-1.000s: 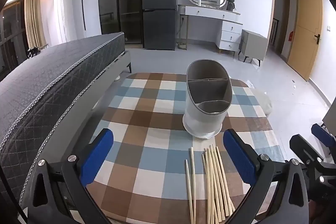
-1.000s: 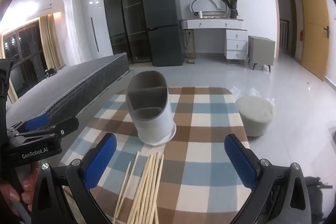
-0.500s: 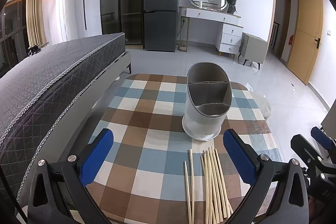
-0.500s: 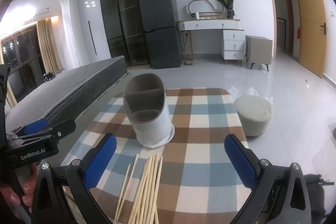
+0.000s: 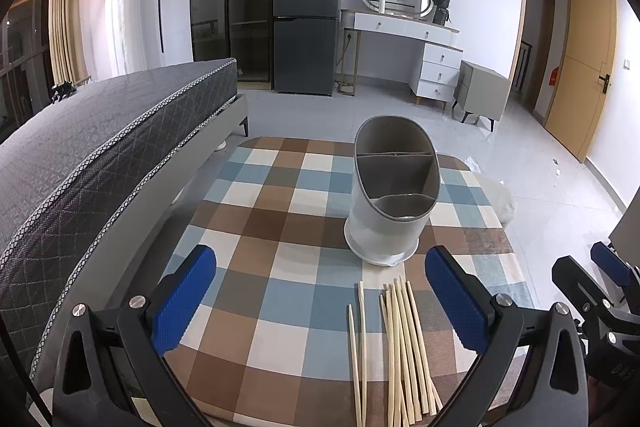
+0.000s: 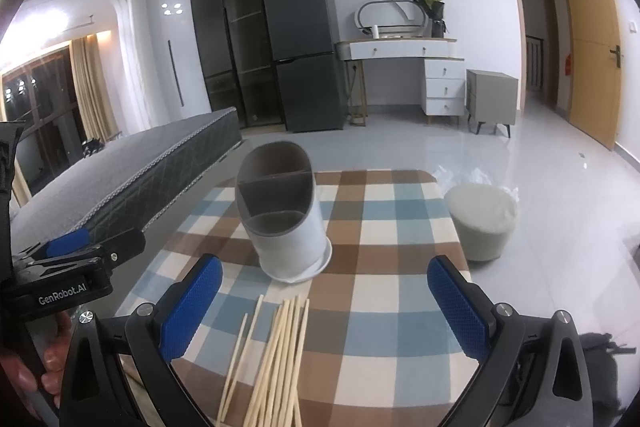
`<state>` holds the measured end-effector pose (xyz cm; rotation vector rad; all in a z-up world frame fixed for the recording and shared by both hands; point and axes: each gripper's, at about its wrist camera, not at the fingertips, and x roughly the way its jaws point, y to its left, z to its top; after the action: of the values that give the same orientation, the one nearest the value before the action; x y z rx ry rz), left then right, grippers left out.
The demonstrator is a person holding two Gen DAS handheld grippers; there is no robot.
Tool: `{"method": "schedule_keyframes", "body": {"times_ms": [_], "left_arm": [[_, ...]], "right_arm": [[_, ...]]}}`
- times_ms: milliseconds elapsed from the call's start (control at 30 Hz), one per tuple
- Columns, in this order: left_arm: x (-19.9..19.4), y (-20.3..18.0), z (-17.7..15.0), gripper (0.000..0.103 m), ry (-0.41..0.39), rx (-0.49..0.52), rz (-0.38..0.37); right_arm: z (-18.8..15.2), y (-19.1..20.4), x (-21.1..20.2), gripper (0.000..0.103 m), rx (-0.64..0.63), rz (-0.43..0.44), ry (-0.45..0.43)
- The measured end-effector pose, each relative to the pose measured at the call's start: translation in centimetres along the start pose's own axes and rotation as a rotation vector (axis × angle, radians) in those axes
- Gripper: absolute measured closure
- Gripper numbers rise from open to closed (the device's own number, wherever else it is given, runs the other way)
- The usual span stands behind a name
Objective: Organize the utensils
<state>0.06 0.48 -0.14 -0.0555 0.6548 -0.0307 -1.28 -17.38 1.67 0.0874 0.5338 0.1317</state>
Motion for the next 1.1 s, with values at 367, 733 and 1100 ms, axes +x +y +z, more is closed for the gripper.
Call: {"method": "schedule_keyframes", "body": {"times_ms": [367, 733, 1100], "left_arm": [[-0.15, 0.05, 0.11, 0.001, -0.002, 0.000, 0.000], [-0.22, -0.21, 0.16, 0.001, 0.010, -0.002, -0.007], [-0.03, -0.22, 0.05, 0.001, 0.027, -0.001, -0.015]], "right_arm": [[-0.12, -0.01, -0.11, 0.000, -0.005, -0.003, -0.001], [-0.10, 0.00, -0.11, 0.000, -0.008, -0.034, 0.001], [-0.07, 0.20, 0.05, 0.000, -0.013, -0.026, 0.004]]}}
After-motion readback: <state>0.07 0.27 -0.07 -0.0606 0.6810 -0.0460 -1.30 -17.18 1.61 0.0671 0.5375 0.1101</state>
